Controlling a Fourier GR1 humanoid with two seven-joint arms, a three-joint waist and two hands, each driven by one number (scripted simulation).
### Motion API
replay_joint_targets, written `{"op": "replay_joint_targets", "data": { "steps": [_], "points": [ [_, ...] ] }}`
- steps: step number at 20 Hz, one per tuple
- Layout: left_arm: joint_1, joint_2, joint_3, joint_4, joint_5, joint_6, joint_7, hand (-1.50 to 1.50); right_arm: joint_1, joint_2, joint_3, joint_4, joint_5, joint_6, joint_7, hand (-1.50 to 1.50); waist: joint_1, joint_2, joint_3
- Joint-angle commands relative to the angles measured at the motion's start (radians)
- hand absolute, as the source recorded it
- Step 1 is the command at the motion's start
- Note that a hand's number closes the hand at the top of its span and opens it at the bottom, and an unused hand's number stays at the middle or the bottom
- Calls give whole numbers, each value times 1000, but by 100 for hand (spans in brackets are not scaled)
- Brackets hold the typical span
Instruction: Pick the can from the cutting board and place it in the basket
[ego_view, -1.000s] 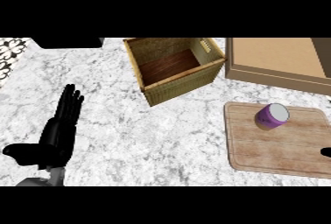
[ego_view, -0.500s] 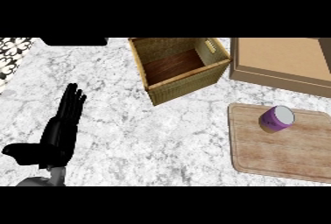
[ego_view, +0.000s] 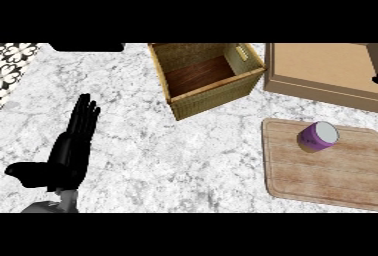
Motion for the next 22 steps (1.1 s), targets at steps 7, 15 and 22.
{"op": "replay_joint_targets", "data": {
  "steps": [7,15,22],
  "points": [
    [-36,-33,68,65,-20,-75,-21,0,26,175,66,138,298,-36,-153,-150,-4,1,1],
    [-1,-87,55,34,-91,-62,20,0,50,257,28,209,395,-36,-307,-150,-6,0,1],
    [57,-115,76,22,-106,-112,-35,0,108,326,37,220,552,-120,-377,-150,-9,-1,1]
  ]
}}
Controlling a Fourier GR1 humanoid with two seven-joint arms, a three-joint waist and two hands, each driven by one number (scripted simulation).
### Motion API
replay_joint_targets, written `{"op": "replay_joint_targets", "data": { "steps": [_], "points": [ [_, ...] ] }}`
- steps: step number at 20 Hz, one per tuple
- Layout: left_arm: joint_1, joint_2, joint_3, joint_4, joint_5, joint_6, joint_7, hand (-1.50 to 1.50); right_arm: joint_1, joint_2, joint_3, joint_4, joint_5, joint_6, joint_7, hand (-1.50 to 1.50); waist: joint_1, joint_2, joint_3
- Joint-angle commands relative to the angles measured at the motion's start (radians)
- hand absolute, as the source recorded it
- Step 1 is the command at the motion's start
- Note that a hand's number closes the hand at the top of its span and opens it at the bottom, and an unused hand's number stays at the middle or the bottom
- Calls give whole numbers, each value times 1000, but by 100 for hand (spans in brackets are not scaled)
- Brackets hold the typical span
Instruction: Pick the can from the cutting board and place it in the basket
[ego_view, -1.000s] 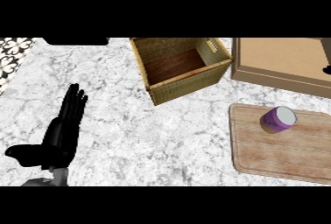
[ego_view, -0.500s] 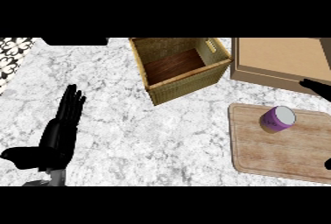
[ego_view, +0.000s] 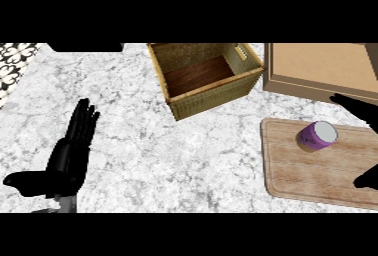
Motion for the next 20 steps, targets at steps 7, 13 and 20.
{"op": "replay_joint_targets", "data": {
  "steps": [7,13,20],
  "points": [
    [-17,-24,51,-47,-20,-41,94,0,-56,105,4,137,169,-43,-91,-150,2,0,0],
    [-20,-89,47,25,-73,-41,21,0,-22,173,12,99,231,-45,-69,-150,-2,0,0],
    [-26,-125,45,39,-123,-41,0,0,-62,173,-24,250,291,-64,-158,-150,-2,0,0]
  ]
}}
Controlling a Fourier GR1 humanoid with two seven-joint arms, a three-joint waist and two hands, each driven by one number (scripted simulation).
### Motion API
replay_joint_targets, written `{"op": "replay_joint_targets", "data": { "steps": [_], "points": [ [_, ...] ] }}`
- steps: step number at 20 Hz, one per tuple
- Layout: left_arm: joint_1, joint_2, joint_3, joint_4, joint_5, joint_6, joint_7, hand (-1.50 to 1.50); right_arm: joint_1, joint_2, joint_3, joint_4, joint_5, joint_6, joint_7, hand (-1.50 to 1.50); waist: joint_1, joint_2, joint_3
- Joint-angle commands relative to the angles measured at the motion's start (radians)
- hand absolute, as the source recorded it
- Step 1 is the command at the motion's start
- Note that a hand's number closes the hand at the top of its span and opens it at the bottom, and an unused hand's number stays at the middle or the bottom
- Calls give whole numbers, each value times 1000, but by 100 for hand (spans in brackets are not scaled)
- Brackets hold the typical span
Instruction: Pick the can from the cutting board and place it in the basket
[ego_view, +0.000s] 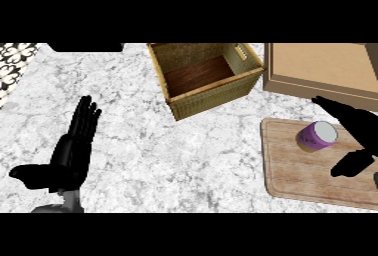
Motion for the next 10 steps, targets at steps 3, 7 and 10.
{"op": "replay_joint_targets", "data": {
  "steps": [3,7,10],
  "points": [
    [12,-36,-30,-67,-41,11,71,0,32,57,17,35,70,-46,-34,-150,0,-1,0],
    [-3,-52,-10,-54,-67,23,57,0,50,47,-9,34,72,-13,-70,-150,-2,-1,0],
    [-44,-35,41,4,-28,-36,47,0,17,58,-16,79,94,-20,-95,-150,-3,0,0]
  ]
}}
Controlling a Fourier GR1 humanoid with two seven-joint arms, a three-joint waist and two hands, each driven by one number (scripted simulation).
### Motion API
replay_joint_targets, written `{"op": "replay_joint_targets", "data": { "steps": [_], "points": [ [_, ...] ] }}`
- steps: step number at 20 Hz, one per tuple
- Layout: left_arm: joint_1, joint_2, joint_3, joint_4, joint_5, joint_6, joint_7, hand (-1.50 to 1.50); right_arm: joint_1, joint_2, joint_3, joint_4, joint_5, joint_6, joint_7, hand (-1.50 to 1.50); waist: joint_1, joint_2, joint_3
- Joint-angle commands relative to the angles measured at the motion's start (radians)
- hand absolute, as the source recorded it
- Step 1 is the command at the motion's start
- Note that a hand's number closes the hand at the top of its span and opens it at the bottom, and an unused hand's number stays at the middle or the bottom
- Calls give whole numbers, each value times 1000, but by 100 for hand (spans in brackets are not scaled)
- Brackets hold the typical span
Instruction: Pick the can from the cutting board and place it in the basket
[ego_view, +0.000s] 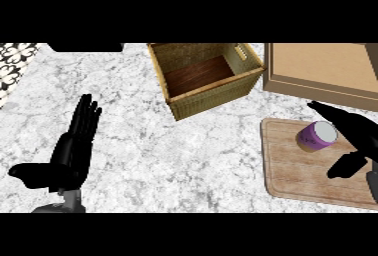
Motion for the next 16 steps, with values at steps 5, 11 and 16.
{"op": "replay_joint_targets", "data": {
  "steps": [5,11,16],
  "points": [
    [82,-28,-10,-47,-22,-26,-23,0,55,46,-8,-20,55,-28,-10,-150,-1,-1,0],
    [-1,-4,72,28,3,-73,-24,0,-34,56,-35,100,82,-37,-50,-150,0,0,0],
    [-23,-1,75,-29,-10,-57,58,0,-57,59,-22,230,117,-106,-133,150,1,0,0]
  ]
}}
